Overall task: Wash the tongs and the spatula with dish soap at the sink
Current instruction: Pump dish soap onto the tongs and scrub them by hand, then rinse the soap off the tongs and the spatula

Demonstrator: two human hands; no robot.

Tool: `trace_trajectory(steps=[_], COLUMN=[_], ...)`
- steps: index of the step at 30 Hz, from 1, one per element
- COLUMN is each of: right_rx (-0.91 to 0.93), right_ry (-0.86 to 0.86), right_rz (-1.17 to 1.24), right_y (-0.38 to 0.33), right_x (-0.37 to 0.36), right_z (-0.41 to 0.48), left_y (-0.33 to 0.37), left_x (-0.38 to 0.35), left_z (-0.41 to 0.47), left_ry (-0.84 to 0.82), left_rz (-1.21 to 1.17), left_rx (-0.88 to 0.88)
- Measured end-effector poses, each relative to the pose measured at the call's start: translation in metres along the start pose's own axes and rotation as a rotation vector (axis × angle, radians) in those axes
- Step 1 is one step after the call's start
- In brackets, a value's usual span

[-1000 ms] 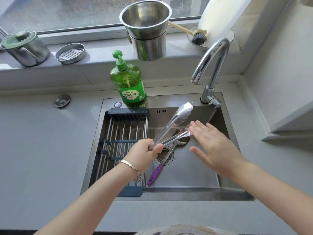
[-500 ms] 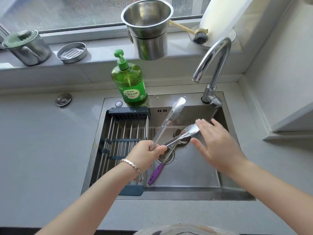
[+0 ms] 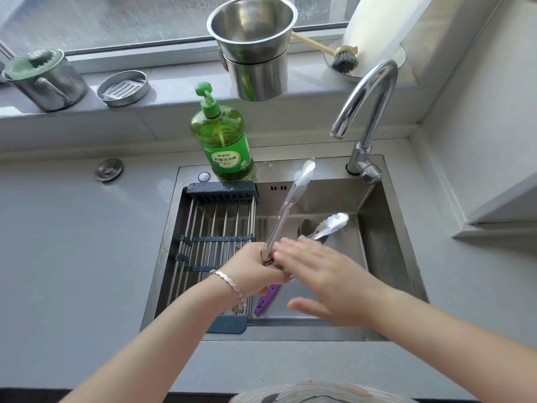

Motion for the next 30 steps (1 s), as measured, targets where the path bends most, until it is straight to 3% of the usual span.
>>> trace_trajectory(steps=[3,6,9,12,16,18,22,30], right_rx=[-0.013,-0.311,-0.690,-0.916,-1.049,-1.129,-1.292,-1.406], right_ry=[0.074,0.236,0.150,0.028,0.050,0.082,-0.011,-0.027], right_rz=[0.012,0.260,0.534,0.632,0.787,0.970,1.185,1.152], right_y=[0.014,0.057,0.099,0.139,0.184,0.200,0.220,0.240], right_x=[-0.003,-0.002,-0.001,-0.004,-0.009,-0.009,-0.013,-0.039], right_z=[-0.002,-0.012,-0.028,-0.037,-0.027,-0.013,0.015,0.041], left_y=[-0.004,-0.004,-0.002,0.006,0.029,0.042,0.056,0.064], left_x=[-0.004,0.000,0.005,0.010,0.020,0.025,0.029,0.029], left_z=[0.007,0.015,0.027,0.042,0.066,0.077,0.099,0.127], left_ry=[0.017,0.060,0.101,0.136,0.212,0.231,0.211,0.229], left_rz=[-0.112,-0.170,-0.147,-0.061,0.079,0.016,-0.154,-0.182], left_rx=[0.035,0.070,0.104,0.134,0.141,0.119,0.096,0.090])
Point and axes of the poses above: each hand's wrist, its own z-axis towards the middle knuckle, its own x-axis out of the back of the hand, y = z × x, the point moved 3 cm from there along z, towards the middle knuckle, and after that the axes turned 10 degrees about -y, right-handed, at the moved point
